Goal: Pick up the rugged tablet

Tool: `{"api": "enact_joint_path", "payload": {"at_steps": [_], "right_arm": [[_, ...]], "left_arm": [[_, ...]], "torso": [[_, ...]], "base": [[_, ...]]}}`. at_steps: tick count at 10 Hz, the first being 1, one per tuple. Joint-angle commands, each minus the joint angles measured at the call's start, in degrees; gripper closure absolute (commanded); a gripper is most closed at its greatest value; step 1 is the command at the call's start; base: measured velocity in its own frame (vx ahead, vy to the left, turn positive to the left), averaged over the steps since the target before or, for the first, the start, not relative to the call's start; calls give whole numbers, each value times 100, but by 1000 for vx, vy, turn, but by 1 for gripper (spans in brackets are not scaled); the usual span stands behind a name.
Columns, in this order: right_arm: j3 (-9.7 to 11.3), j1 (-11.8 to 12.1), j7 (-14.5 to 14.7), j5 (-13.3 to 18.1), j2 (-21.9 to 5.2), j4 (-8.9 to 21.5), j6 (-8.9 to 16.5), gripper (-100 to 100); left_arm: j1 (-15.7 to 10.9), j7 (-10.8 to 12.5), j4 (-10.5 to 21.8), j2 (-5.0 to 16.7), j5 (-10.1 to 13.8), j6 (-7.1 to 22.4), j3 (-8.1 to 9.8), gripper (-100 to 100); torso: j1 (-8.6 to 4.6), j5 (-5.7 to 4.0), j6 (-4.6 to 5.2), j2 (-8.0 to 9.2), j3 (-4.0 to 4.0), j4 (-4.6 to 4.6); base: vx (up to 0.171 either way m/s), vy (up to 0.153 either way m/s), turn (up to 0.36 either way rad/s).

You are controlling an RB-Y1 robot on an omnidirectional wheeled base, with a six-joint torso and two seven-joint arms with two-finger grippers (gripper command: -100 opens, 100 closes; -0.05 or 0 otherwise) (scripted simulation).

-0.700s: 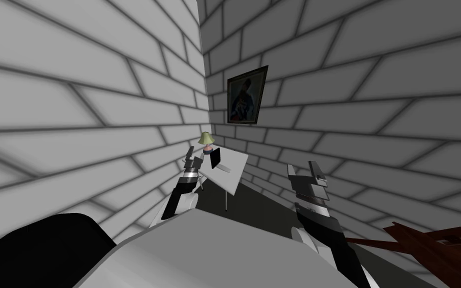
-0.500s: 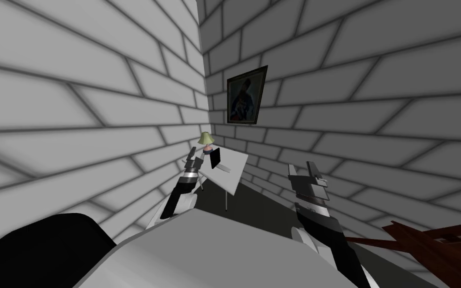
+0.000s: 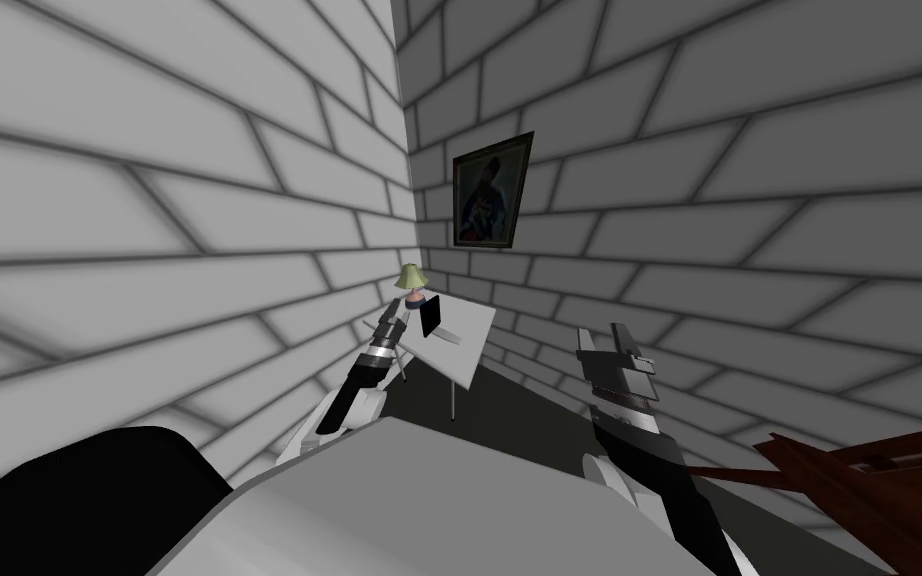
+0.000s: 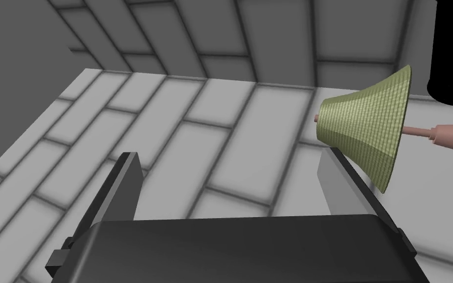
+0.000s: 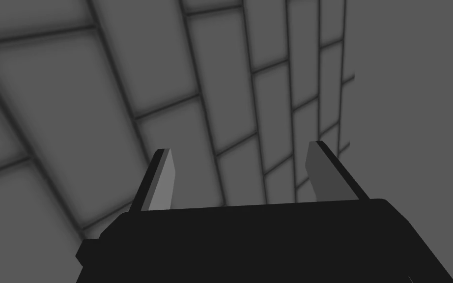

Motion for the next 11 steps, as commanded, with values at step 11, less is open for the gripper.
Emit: {"api": "enact_joint_path", "payload": {"at_steps": [11], "right_arm": [[0,0,0,0,0,0,0,0]], "left_arm": [[26,-1012,1258,662,-1198,502,521,-100]], "torso": [[3,1,0,4,2,1]], "base": [[-25,29,-45]]}}
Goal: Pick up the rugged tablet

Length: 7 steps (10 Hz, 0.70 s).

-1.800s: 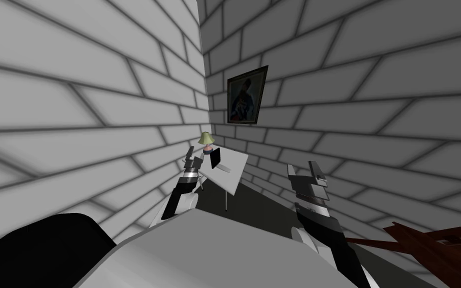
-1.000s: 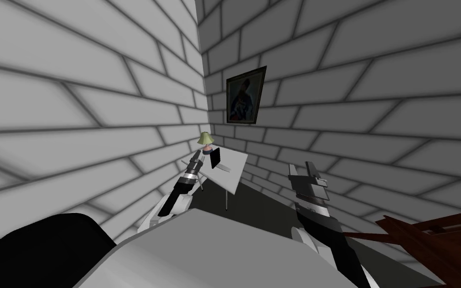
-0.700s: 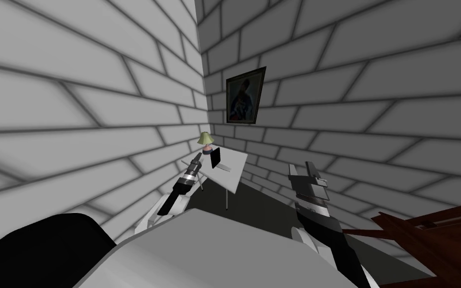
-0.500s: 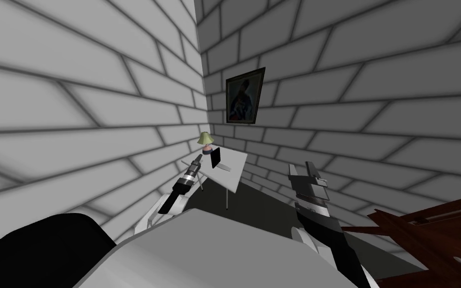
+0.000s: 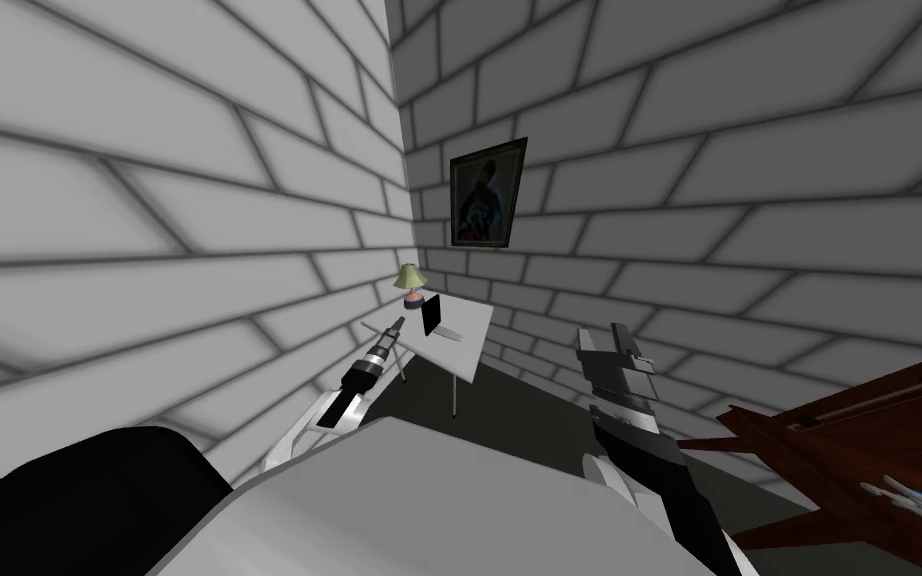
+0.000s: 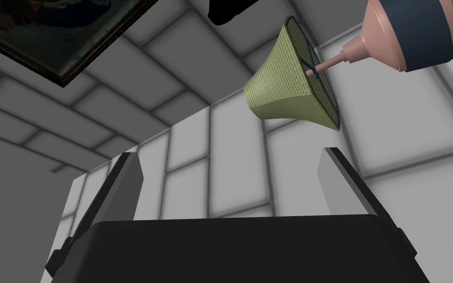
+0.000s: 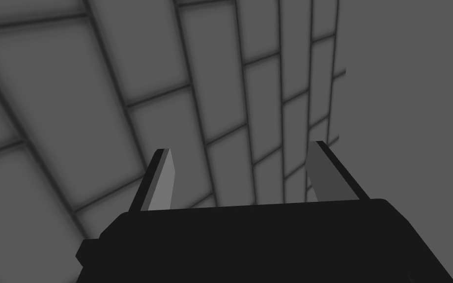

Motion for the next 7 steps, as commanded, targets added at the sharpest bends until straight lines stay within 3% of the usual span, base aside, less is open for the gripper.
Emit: {"api": "enact_joint_path", "payload": {"at_steps": [1,7], "right_arm": [[0,0,0,0,0,0,0,0],[0,0,0,0,0,0,0,0]], "left_arm": [[-44,-173,228,48,-181,23,60,-100],[-267,-801,878,393,-773,23,159,-100]], "torso": [[0,0,0,0,0,0],[-7,-1,1,-14,-8,-3]], "base": [[-20,26,-65],[-2,16,-88]]}}
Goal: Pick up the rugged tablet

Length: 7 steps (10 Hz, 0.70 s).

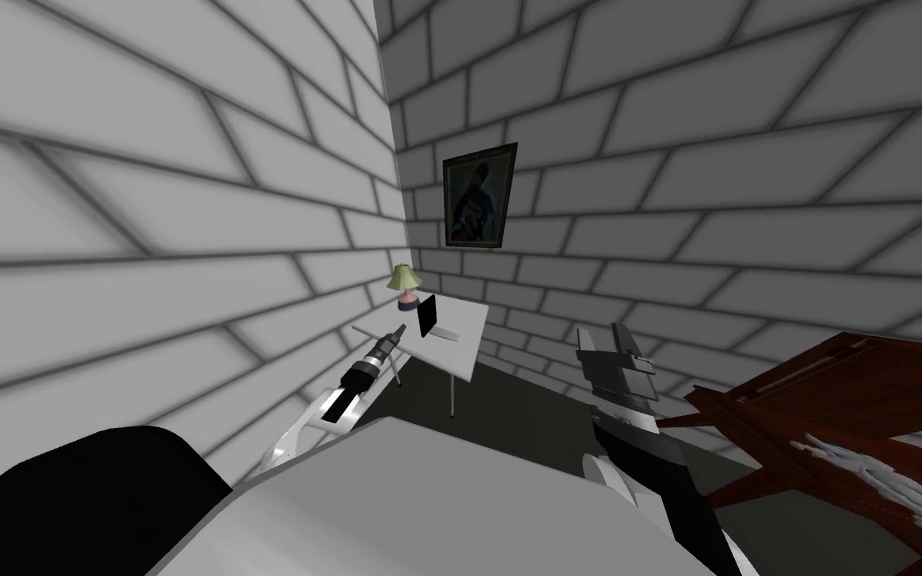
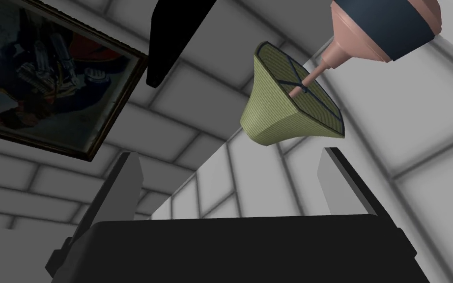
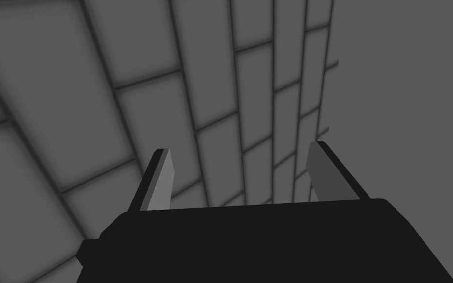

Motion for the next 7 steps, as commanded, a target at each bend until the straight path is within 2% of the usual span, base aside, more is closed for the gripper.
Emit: {"api": "enact_joint_path", "payload": {"at_steps": [1,7], "right_arm": [[0,0,0,0,0,0,0,0],[0,0,0,0,0,0,0,0]], "left_arm": [[-98,-190,182,132,-150,-31,7,-100],[-496,-869,775,698,-649,-250,-42,-100]], "torso": [[0,0,0,0,0,0],[-3,-1,-1,-9,-5,-2]], "base": [[12,10,-104],[24,7,-115]]}}
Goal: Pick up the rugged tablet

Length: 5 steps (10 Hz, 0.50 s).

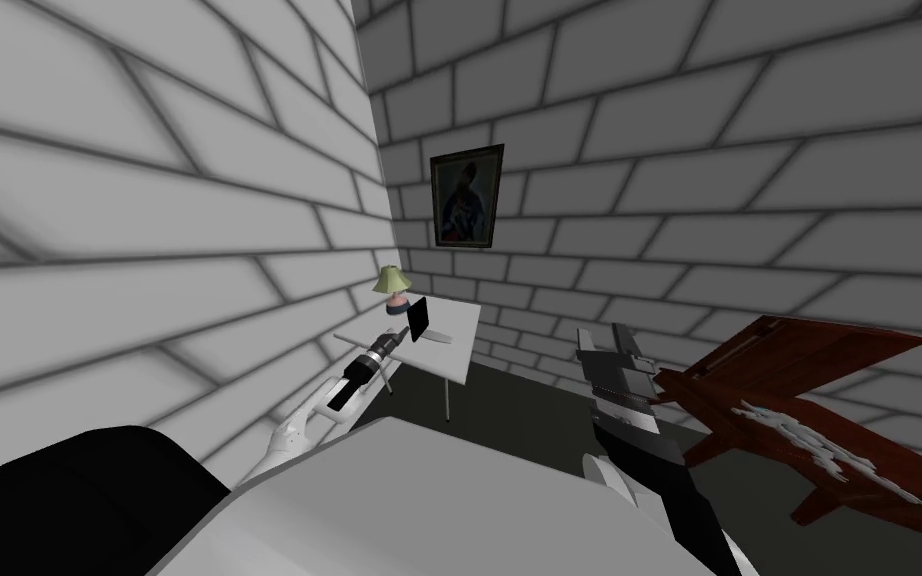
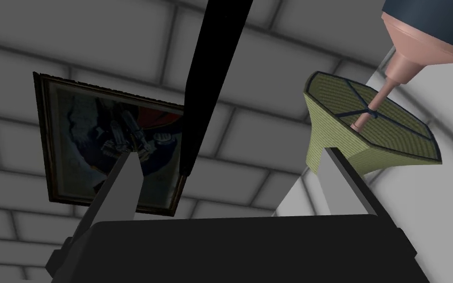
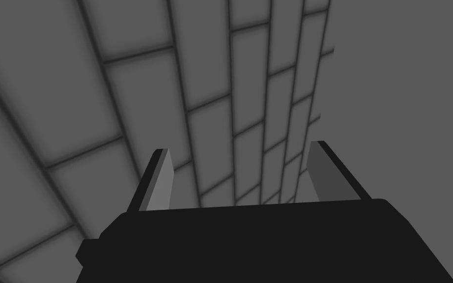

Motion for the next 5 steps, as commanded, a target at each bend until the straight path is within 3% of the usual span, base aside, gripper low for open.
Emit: {"api": "enact_joint_path", "payload": {"at_steps": [1,5], "right_arm": [[0,0,0,0,0,0,0,0],[0,0,0,0,0,0,0,0]], "left_arm": [[-103,-179,137,163,-120,-64,-16,-100],[-344,-590,457,554,-412,-211,-49,-100]], "torso": [[0,0,0,0,0,0],[1,0,0,0,0,0]], "base": [[21,3,-108],[23,9,-116]]}}
